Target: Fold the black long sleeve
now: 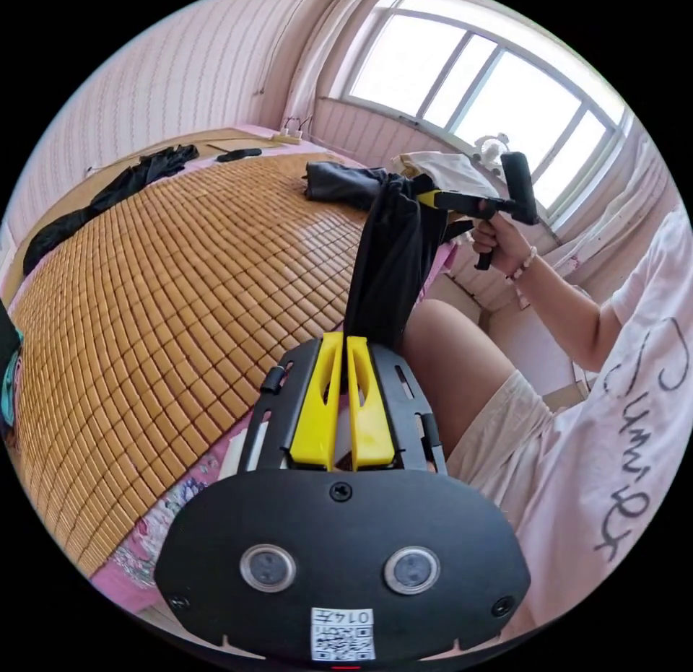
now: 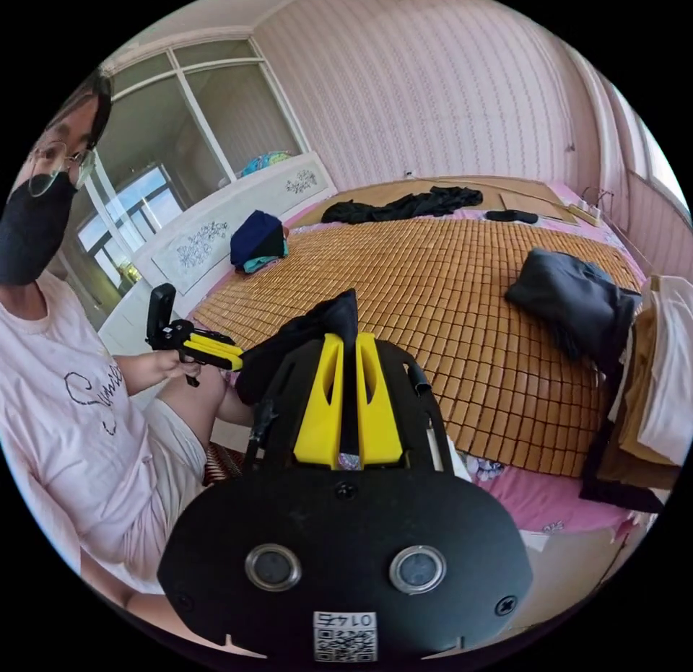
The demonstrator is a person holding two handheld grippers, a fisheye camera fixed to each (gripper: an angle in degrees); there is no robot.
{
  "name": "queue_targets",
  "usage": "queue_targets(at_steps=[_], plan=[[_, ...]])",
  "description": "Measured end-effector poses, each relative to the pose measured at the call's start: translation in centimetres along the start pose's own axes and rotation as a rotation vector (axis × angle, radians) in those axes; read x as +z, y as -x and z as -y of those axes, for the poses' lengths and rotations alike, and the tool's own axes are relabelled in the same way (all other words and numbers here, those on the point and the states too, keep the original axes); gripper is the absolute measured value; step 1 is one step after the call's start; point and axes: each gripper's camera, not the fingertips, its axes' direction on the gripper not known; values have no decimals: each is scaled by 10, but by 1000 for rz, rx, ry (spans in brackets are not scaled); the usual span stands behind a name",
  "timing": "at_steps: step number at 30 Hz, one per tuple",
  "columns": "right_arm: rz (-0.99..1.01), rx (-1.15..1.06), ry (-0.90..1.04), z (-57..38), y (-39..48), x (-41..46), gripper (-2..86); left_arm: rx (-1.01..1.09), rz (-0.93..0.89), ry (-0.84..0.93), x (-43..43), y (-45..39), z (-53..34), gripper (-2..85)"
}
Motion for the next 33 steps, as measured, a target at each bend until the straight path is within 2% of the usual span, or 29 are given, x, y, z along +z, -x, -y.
queue_targets(at_steps=[4, 6, 8, 10, 13, 16, 19, 24, 29, 33], plan=[[-118, -14, 21, 48, -48, -34, 21, 164, -40, -40, 14, 7, 93, -8], [-254, -1, 156, 116, -104, -38, 26, 213, -39, -72, 28, 12, 150, -4], [-374, 36, 233, 173, -166, -26, 33, 114, -13, -117, 54, 33, 230, 11], [-470, 99, 229, 218, -232, -7, 46, 49, 69, -133, 72, 48, 275, 44], [-626, 241, 328, 235, -312, 41, 59, -41, 126, -152, 81, 64, 295, 60], [-609, 251, 327, 197, -321, 78, 108, -17, 114, -111, 81, 70, 264, 61], [-517, 182, 338, 138, -295, 111, 116, 23, 131, -48, 66, 72, 205, 59], [-363, -24, 411, 29, -205, 174, 122, -56, 140, -8, 2, 88, 83, 59], [-177, -214, 543, -8, -126, 261, 137, -307, 307, -32, -93, 137, -62, 66], [-56, -401, 583, 4, -47, 350, 138, -475, 458, -86, -153, 174, -147, 74]])
